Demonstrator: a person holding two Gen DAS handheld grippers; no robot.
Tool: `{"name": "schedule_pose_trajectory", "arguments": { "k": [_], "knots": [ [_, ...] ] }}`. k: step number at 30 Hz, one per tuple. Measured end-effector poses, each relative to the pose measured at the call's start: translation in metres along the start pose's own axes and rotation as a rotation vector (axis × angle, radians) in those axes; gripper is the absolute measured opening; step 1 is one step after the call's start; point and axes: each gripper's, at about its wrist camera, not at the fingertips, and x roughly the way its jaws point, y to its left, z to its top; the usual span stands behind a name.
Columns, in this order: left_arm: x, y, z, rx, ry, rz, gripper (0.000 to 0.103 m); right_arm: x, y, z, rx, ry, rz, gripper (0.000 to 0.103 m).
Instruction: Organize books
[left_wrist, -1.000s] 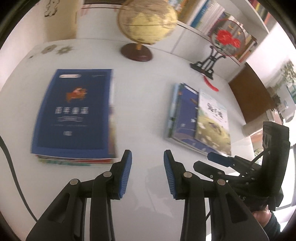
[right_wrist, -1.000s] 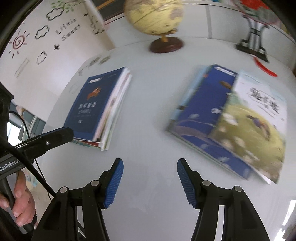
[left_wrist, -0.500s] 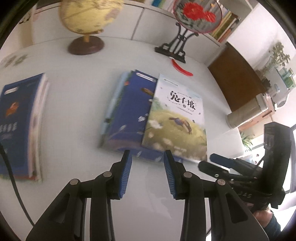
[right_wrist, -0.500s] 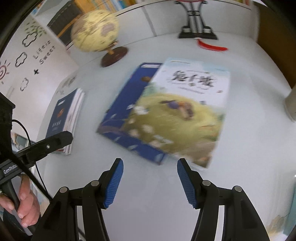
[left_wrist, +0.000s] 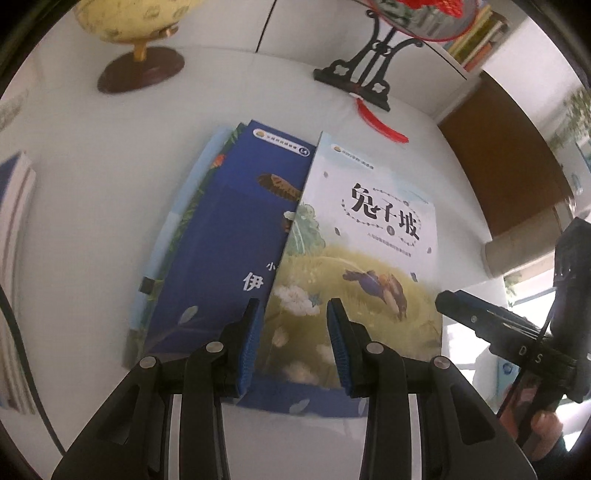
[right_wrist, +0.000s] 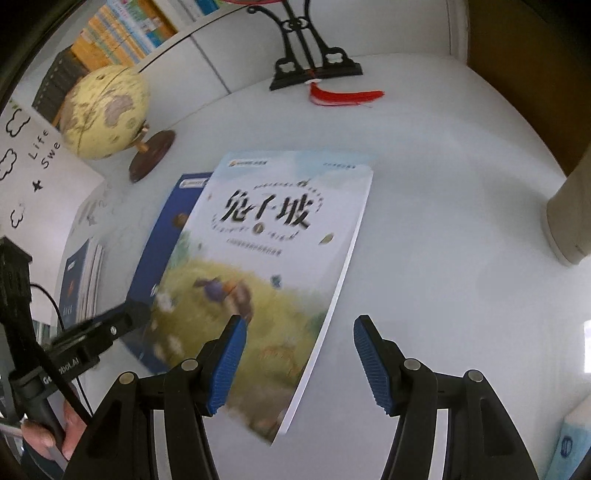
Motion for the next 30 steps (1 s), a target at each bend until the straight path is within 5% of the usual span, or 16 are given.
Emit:
{"name": "schedule_pose_trajectory", "arguments": {
  "k": [12,21,25,30],
  "knots": [
    [0.001,0.01,-0.008,-0.07,-0.004,-0.055,0.033,0.032,0.0,0.015,0.04,0.037,0.079,0.062],
    [-0.024,0.032,-0.048,-0.141,0.015,-0.075,0.033,0.021,0.047,0.007,-0.114,0.02,0.082,0.067],
    [-0.034,0.046,-0.066,-0.196,0.017,-0.084,0.033,0.034,0.077,-0.01,-0.185,0.111,0.187,0.067],
    [-0.035,0.057,-0.067,-0.237,0.01,-0.089,0.033,0.023,0.085,-0.018,-0.287,0.041,0.078,0.067]
  ]
}}
